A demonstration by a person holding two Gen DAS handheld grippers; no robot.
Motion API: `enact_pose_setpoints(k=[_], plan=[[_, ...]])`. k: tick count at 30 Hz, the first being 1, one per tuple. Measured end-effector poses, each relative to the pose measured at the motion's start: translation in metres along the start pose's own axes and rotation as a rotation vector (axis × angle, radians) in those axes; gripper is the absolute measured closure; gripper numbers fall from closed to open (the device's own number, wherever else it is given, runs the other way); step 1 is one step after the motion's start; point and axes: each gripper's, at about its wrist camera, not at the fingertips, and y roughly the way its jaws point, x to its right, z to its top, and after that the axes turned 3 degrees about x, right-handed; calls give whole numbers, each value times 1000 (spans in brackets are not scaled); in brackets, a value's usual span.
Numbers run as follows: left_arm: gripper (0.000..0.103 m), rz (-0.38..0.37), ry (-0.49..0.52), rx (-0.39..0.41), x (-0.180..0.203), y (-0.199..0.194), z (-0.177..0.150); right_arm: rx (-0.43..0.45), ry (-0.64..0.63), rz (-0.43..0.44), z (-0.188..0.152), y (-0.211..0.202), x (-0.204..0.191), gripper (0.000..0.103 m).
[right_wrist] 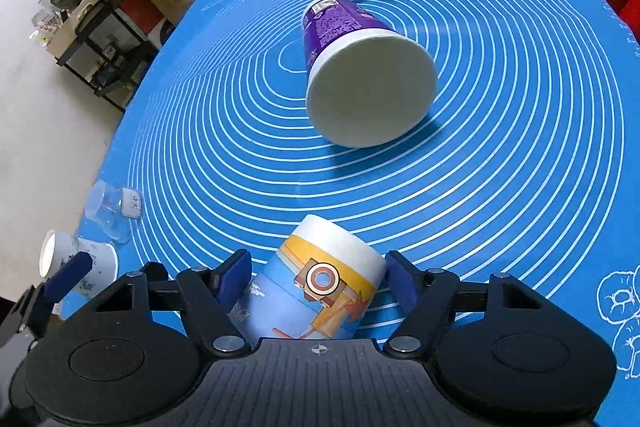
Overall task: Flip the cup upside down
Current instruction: 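Grasp the blue-and-white cup with the right tool while the left tool releases it, then rotate the cup upright with the right tool and lower it onto the mat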
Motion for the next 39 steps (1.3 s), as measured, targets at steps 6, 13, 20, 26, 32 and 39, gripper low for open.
enact_pose_setpoints(k=[6,13,20,26,32,39], plan=[[1,-13,6,-4,1,-1,-3,65,-21,15,-7,-11,-2,36],[1,-20,1,-11,2,0,-6,154,-69,8,-9,-20,-4,39],[1,-22,-14,-15,2,1,-6,356,-153,-50,-9,-42,-7,39],[1,-25,-3,-17,7,1,-9,693,-546,-293,-44,-39,-32,39],[1,-37,26,-19,14,-1,-13,727,-598,-351,-64,-27,-25,39],[1,-69,27,-26,18,-6,-15,737,-582,-329,-82,-40,-18,39]])
